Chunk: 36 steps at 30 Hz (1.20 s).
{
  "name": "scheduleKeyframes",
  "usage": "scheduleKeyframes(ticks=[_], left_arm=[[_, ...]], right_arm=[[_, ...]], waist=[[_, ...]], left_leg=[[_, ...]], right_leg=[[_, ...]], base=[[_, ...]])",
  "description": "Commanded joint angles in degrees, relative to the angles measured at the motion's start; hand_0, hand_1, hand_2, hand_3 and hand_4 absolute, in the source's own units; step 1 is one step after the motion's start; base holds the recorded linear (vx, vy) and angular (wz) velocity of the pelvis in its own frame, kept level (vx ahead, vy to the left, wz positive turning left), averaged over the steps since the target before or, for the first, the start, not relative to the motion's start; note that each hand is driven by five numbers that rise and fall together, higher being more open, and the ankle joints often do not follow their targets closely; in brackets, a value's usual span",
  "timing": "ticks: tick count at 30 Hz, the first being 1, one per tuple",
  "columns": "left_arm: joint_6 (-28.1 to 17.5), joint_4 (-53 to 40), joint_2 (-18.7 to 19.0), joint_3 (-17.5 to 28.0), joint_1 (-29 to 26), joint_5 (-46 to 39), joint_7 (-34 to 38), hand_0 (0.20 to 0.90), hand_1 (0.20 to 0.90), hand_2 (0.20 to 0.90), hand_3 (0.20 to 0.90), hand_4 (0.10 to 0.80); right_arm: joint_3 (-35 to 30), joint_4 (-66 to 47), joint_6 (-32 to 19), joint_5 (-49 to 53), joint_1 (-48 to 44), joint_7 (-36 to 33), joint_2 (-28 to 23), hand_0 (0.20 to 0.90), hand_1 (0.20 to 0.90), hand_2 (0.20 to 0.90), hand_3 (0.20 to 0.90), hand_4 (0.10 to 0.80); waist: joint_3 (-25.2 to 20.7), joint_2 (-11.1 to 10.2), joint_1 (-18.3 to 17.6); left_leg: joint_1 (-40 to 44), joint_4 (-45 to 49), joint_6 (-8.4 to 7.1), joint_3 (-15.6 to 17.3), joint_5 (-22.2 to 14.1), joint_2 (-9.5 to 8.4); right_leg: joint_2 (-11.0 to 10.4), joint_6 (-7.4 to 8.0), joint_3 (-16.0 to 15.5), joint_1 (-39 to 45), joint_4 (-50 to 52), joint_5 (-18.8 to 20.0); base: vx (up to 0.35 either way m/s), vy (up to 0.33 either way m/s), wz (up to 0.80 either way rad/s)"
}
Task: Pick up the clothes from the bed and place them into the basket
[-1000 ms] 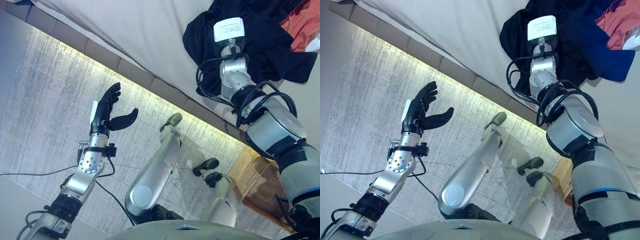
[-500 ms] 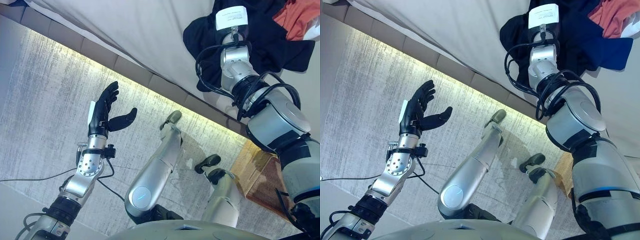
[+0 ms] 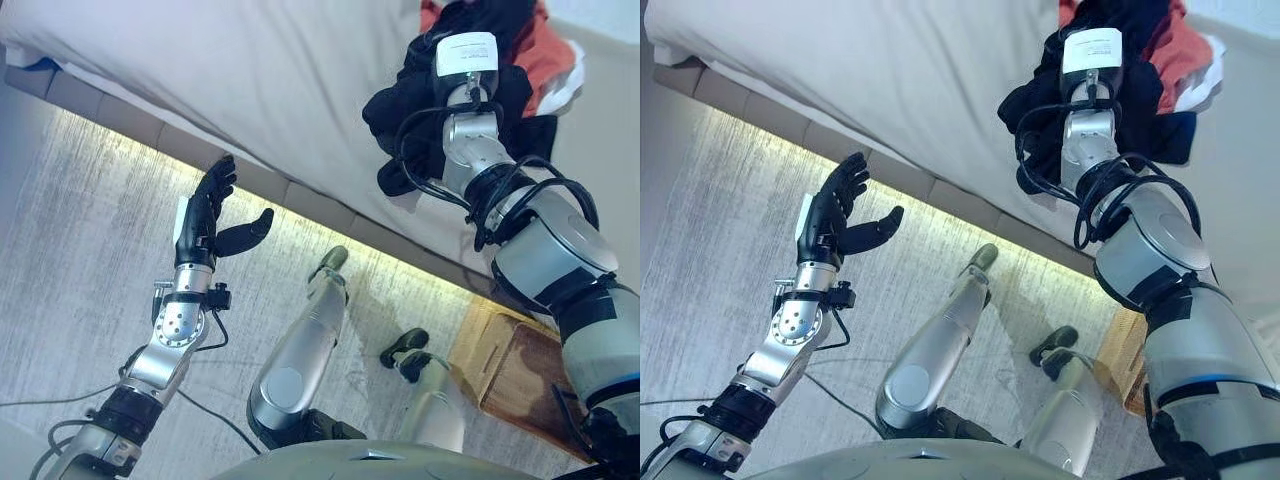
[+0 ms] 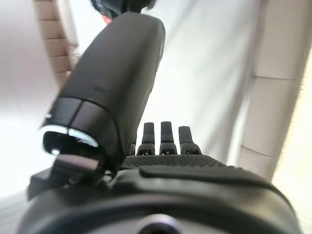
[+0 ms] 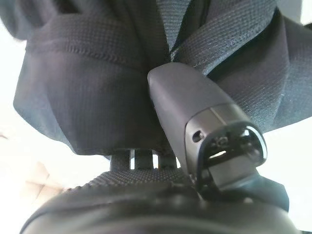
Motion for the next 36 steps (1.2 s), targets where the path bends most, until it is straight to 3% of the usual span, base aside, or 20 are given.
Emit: scheduleKeyframes(ticks=[1,4,14,24,30,36], left_arm=[[-2.5,-0.9,1.1,2.8,-3.1,2.3,1.2,0.900,0.900,0.900,0.900,0.800],[0.5,-0.4,1.2,2.0,-3.3,4.0,1.4,0.900,0.900,0.900,0.900,0.800],[9.4,3.4,0.0,0.6,-0.8,4.1,-1.9,0.900,0.900,0.900,0.900,0.800],[10.6,7.1,-0.3,-0.7,0.7,3.4,-4.2,0.900,0.900,0.900,0.900,0.800],[9.8,9.5,-0.9,-0.9,0.5,3.2,-3.6,0.900,0.900,0.900,0.900,0.800],[9.6,11.6,-1.7,-1.7,-1.0,3.3,-3.7,0.900,0.900,0.900,0.900,0.800]], right_arm=[[-1.2,-6.2,0.2,3.0,-9.1,-12.2,-6.2,0.300,0.300,0.300,0.200,0.100],[-3.9,-11.9,-1.6,8.6,-7.9,-15.8,-9.2,0.300,0.300,0.300,0.200,0.100],[-12.2,-23.3,-7.5,23.0,-6.9,-20.7,-18.3,0.300,0.300,0.300,0.200,0.100],[-16.5,-30.2,-6.6,24.4,-7.0,-18.7,-27.2,0.300,0.300,0.300,0.200,0.100],[-17.5,-30.5,-7.9,25.0,-5.3,-17.1,-30.3,0.300,0.300,0.300,0.200,0.100],[-22.6,-31.7,-9.6,24.7,1.3,-16.0,-33.1,0.300,0.300,0.300,0.200,0.100]], waist=[[-0.6,-1.8,-1.1],[-3.7,-3.2,-3.0],[-14.0,-5.8,-8.4],[-21.7,-6.0,-14.1],[-23.3,-6.1,-17.0],[-24.1,-5.8,-21.2]], left_leg=[[7.2,-5.2,3.01,1.8,-2.6,1.43],[11.9,-10.2,2.19,2.9,-0.4,3.02],[22.6,-18.9,0.86,6.2,0.3,6.36],[30.9,-24.5,0.15,10.6,0.4,8.85],[33.8,-29.0,-0.74,12.8,2.0,10.43],[36.2,-33.1,-1.71,16.1,3.9,12.32]], right_leg=[[1.3,-0.44,0.8,6.5,-3.5,5.2],[2.1,-0.44,0.5,12.1,-11.1,8.3],[3.6,0.53,1.9,22.1,-22.0,11.6],[5.0,1.57,5.4,25.4,-26.5,12.9],[6.2,1.88,7.7,25.4,-29.2,14.1],[7.7,2.00,10.9,24.1,-31.1,15.0]], base=[[0.048,-0.065,-0.17],[0.042,-0.046,-0.24],[0.082,-0.025,-0.15],[0.082,0.006,-0.21],[0.022,-0.010,-0.28],[-0.019,-0.030,-0.35]])
